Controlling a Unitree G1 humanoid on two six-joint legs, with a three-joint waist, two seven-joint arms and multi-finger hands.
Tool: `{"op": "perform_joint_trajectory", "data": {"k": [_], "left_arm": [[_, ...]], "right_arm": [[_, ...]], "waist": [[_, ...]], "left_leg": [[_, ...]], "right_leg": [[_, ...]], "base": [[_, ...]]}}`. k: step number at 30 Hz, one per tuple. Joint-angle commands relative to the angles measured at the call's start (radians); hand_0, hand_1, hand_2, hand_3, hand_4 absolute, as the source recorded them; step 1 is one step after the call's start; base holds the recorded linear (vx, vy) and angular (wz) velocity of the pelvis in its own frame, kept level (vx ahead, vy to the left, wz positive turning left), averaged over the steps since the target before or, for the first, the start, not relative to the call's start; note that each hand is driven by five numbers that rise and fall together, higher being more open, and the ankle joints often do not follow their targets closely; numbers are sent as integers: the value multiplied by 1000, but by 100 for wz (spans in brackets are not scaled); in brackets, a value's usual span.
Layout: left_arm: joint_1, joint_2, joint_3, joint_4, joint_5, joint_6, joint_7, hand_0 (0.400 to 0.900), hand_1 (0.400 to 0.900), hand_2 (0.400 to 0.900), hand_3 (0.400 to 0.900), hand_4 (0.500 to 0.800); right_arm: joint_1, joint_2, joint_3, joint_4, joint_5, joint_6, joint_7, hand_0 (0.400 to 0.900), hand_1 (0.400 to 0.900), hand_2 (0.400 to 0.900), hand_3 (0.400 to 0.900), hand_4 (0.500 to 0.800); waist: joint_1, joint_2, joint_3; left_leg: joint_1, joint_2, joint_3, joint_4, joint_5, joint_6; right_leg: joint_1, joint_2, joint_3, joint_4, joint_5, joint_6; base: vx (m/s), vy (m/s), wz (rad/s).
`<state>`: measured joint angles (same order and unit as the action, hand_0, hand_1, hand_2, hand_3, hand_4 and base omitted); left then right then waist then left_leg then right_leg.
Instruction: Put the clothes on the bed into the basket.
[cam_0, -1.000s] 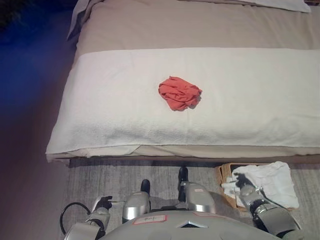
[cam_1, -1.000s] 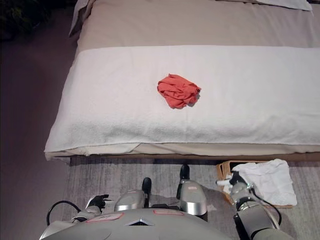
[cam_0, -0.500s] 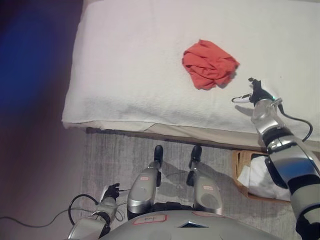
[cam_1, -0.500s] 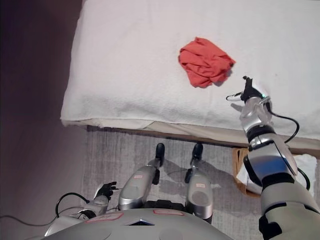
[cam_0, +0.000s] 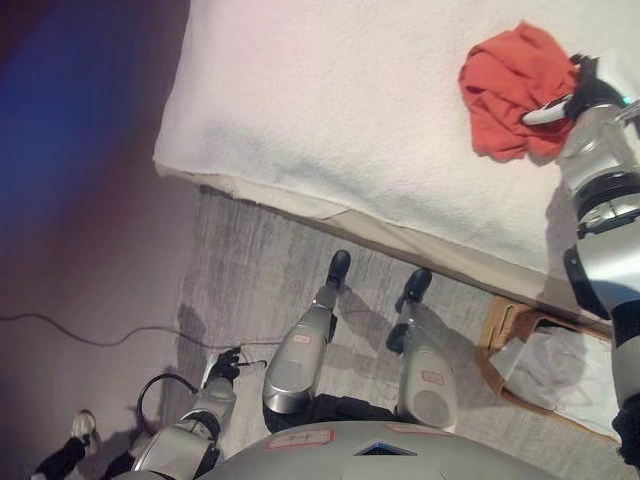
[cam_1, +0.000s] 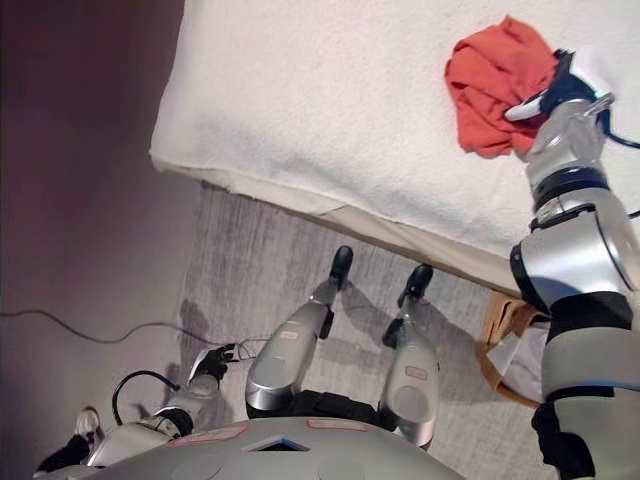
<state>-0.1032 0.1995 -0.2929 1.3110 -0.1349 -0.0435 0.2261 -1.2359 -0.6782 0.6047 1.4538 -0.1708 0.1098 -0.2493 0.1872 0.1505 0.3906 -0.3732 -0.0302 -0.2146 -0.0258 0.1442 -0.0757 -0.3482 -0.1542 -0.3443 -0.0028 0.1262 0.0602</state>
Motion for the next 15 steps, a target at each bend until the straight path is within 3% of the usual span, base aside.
{"op": "perform_joint_trajectory", "data": {"k": [1, 15], "left_arm": [[27, 49, -40, 37, -49, 16, 29, 900, 900, 900, 900, 800], [4, 41, -57, 26, -90, 13, 19, 900, 900, 900, 900, 800]], "right_arm": [[-159, -97, 128, 11, -23, 0, -30, 900, 900, 900, 900, 800], [-213, -99, 170, -14, 33, -20, 9, 900, 900, 900, 900, 800]], "waist": [[9, 5, -9], [24, 27, 37]], "left_leg": [[3, 2, -2, -61, 36, -10], [-64, 5, -18, -61, 63, -17]], "right_leg": [[-121, -57, 99, 118, 22, 63], [-202, -59, 105, 152, 14, 57]], "base": [[-21, -6, 12], [-3, -3, 2]]}}
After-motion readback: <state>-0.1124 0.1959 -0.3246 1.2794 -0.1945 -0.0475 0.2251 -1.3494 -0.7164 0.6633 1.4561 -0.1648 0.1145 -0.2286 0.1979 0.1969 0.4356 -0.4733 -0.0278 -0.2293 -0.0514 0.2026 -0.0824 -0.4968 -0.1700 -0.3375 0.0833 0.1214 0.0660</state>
